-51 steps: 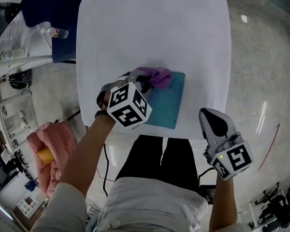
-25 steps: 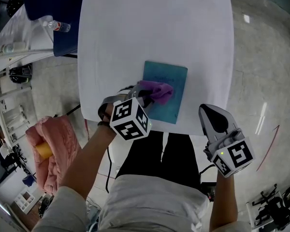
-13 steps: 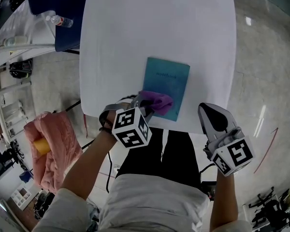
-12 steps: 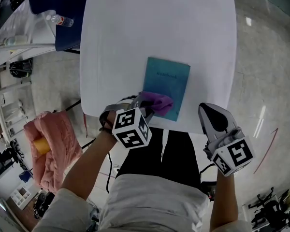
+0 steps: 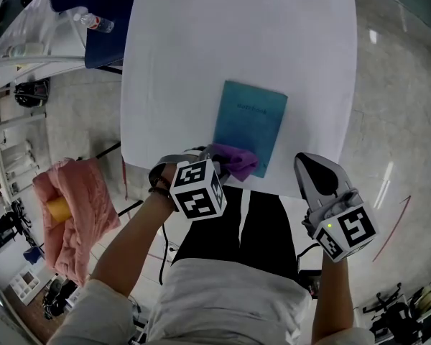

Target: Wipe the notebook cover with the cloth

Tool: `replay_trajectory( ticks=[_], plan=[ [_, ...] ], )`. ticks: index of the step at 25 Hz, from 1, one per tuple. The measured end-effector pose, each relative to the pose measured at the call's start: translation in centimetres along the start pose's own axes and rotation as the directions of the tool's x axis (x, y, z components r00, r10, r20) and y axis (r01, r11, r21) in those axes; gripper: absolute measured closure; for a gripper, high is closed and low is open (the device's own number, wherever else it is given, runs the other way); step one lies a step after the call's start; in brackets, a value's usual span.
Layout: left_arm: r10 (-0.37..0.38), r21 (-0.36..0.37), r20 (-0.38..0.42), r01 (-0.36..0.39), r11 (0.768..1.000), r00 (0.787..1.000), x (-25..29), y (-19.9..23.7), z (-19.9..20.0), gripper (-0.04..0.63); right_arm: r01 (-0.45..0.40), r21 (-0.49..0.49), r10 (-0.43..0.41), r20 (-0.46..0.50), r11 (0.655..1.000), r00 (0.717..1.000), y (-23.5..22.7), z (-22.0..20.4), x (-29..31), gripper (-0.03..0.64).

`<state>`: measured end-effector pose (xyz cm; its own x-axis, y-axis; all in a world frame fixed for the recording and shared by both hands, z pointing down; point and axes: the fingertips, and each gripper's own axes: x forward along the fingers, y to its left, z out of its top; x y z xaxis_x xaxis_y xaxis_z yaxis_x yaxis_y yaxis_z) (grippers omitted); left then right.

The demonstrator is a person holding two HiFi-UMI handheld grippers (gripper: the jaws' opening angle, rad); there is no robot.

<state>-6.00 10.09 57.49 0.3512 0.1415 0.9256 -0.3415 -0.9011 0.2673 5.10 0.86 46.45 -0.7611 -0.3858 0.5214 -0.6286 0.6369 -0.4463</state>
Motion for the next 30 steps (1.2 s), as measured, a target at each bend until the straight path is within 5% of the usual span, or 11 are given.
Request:
replay_trajectory(
  ticks=[13, 30],
  plan=[
    [-0.024, 0.034, -0.043, 0.025, 0.999, 0.999, 0.0, -1.2, -0.5, 0.534, -0.002, 0.006, 0.002, 0.005, 1.0, 1.0, -0.3, 0.1, -0.1, 0.601],
    [0.163, 0.062, 0.048, -0.166, 0.984, 0.985, -4.3, 6.2, 5.3, 0.534, 0.034, 0.048, -0.035, 0.016, 0.998, 0.999, -2.3, 0.5, -0.4, 0.601]
  ],
)
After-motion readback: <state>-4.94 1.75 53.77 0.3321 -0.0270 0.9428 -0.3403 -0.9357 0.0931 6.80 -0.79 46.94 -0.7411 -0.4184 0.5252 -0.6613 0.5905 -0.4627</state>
